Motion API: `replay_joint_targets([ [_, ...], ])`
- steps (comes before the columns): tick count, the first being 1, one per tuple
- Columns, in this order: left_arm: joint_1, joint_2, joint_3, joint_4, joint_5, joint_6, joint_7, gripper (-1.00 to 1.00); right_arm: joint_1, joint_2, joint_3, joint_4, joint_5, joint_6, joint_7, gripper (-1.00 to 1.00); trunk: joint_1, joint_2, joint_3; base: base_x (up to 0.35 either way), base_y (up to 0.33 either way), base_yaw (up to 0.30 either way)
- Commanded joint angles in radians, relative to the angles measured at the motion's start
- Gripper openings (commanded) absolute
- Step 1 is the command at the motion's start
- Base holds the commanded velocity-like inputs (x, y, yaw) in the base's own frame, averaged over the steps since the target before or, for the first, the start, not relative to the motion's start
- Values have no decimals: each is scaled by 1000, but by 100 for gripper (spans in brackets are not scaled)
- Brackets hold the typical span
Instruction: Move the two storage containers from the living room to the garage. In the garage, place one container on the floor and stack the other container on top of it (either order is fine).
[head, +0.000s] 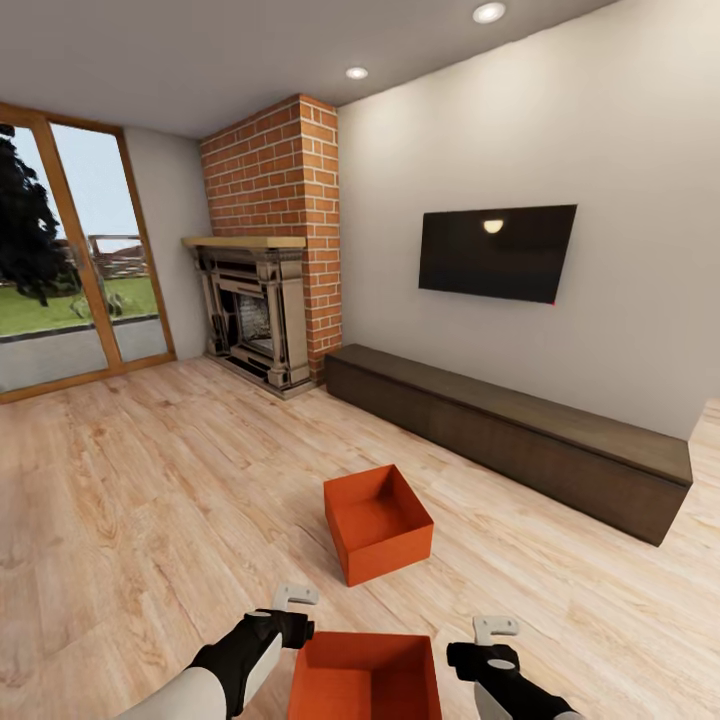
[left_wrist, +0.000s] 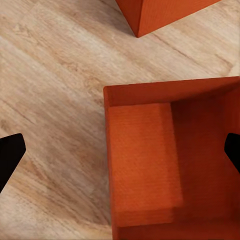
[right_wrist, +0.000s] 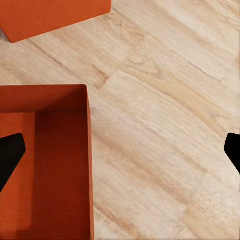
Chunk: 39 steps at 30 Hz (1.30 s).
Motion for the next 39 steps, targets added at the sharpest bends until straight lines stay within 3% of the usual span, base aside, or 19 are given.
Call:
replay_joint_targets([
  [1,0,0,1,-2,-10,6,2,100,-1,0,9,-3,-8,1,-5,100,4,-8,-4,0,0,0],
  [7,0,2,0,-2,-7,8,1,100,-1,-1,9,-7,-7,1,-12,100,27,-50,-23,0,0,0],
  [15,0,4,-1,-1,-7,9,2,100,-1,0,8,-15,-10,1,-98,100,58,-106,-54,0,0,0],
  [39,0,4,-2,0,-9,10,0,100,-1,3,9,-19,-9,-2,-99,100,150,-274,-169,0,0,0],
])
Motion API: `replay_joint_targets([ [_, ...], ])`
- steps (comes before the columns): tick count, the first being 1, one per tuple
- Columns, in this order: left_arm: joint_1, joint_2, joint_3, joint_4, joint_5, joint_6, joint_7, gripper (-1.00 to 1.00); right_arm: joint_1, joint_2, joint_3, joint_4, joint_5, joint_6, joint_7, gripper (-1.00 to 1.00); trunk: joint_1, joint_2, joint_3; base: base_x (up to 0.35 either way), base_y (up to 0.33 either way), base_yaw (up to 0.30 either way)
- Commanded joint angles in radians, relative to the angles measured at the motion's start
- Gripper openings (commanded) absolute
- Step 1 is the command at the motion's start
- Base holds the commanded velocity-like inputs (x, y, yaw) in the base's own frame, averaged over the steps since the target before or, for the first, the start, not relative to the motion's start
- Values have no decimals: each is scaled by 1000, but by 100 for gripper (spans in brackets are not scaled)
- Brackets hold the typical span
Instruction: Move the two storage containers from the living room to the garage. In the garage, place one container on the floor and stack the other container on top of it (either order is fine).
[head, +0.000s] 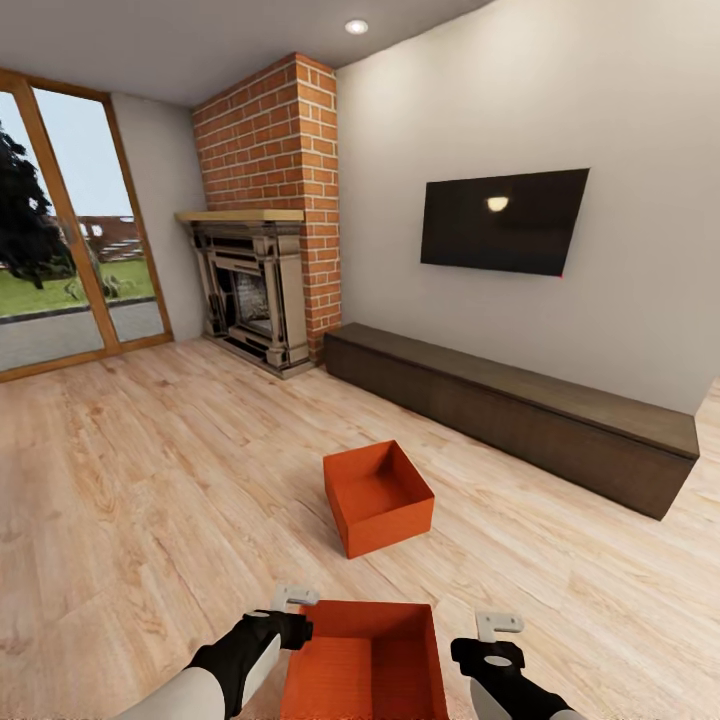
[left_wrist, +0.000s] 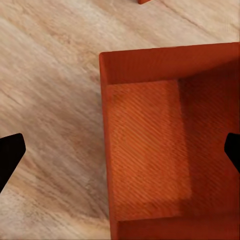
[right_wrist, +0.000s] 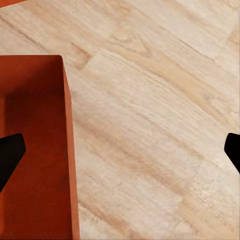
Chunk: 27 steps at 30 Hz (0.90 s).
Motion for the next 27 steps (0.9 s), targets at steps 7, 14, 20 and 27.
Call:
replay_joint_targets([
  [7,0,0,1,-2,-10,6,2,100,-1,0,9,-1,-8,0,-4,100,27,-50,-34,0,0,0],
  [14,0,0,1,-2,-10,6,2,100,-1,-1,9,-1,-8,0,-4,100,54,-99,-68,0,0,0],
  [20,0,0,1,-2,-10,6,2,100,-1,-2,9,-1,-8,-2,-5,100,77,-141,-96,0,0,0],
  [27,0,1,1,-2,-11,6,2,100,-1,-3,9,-1,-9,-6,-4,100,103,-190,-130,0,0,0],
])
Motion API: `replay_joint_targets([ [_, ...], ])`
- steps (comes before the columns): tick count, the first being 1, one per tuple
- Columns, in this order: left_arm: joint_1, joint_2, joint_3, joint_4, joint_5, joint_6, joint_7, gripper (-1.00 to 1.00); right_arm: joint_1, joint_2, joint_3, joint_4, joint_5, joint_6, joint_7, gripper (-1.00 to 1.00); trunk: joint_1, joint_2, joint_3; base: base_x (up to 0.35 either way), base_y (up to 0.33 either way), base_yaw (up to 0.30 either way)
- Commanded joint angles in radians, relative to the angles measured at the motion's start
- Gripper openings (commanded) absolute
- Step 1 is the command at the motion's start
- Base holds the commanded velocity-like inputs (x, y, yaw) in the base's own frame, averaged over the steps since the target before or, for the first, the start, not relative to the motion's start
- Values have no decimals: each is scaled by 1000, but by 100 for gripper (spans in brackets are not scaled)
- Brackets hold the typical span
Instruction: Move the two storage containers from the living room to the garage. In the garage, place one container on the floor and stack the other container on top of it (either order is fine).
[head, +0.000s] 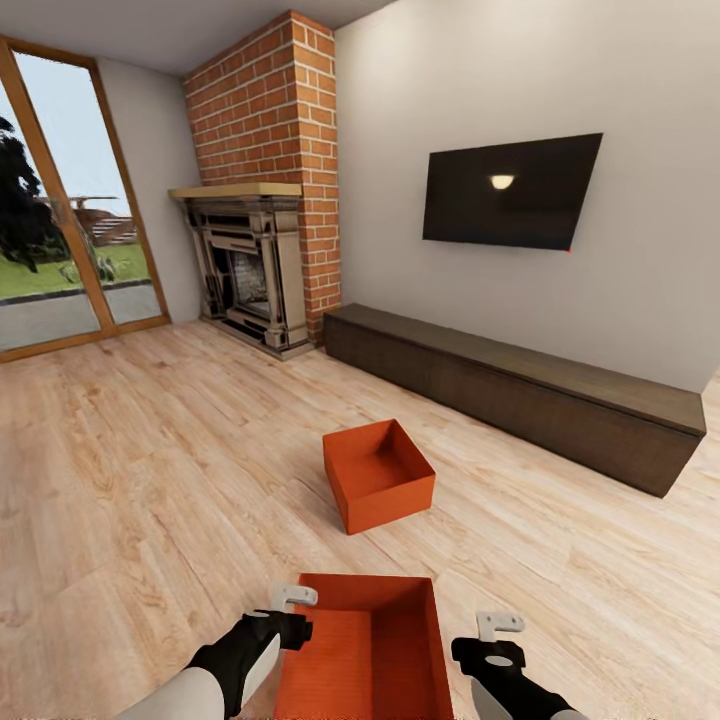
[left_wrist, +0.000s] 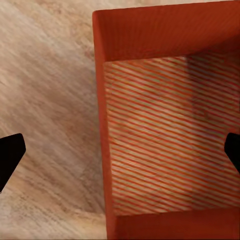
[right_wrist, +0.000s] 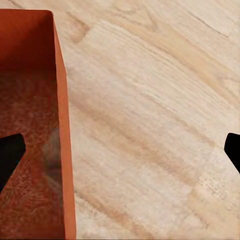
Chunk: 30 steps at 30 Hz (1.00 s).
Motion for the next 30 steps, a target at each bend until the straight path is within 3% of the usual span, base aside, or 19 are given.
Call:
replay_joint_targets([
  [1,0,0,1,-2,-10,6,2,100,-1,0,9,-1,-9,0,-6,100,4,-8,-6,0,0,0],
  [30,0,0,1,-2,-9,6,2,100,-1,8,12,-1,-5,-1,-4,100,115,-211,-144,0,0,0],
])
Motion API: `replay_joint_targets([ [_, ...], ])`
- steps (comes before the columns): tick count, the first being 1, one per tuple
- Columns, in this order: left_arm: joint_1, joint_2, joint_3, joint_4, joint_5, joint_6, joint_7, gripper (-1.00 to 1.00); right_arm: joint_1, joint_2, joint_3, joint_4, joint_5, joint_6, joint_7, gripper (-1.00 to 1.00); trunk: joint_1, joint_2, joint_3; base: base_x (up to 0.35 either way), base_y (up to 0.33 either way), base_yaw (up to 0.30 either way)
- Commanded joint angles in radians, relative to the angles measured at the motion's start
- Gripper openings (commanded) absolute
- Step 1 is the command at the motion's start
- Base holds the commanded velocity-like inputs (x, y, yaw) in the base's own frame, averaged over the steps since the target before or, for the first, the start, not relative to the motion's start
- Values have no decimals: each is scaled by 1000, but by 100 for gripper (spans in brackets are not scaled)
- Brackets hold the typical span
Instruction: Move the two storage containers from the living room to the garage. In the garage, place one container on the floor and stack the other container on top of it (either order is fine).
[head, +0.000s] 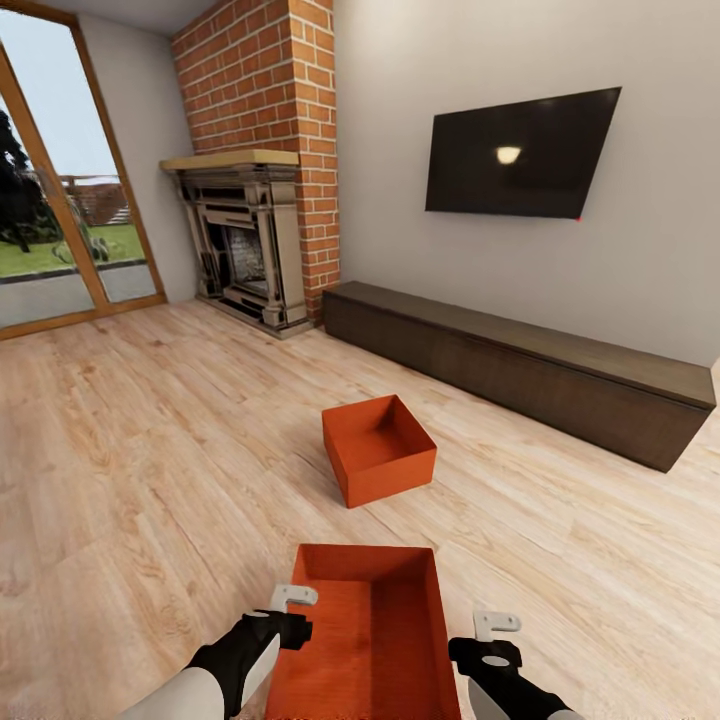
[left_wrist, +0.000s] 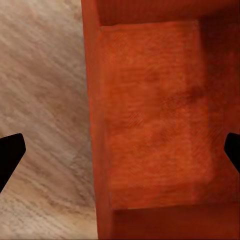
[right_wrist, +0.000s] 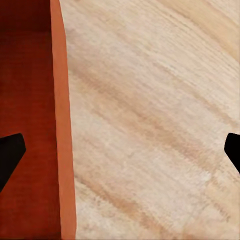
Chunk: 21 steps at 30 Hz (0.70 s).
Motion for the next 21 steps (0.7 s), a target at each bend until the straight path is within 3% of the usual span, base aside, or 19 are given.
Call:
replay_joint_targets([
  [1,0,0,1,-2,-10,7,2,100,-1,0,9,-1,-9,0,-6,100,4,-8,-6,0,0,0],
  [21,0,1,1,-2,-13,6,2,100,-1,0,11,-1,-9,0,-6,100,80,-148,-101,0,0,0],
])
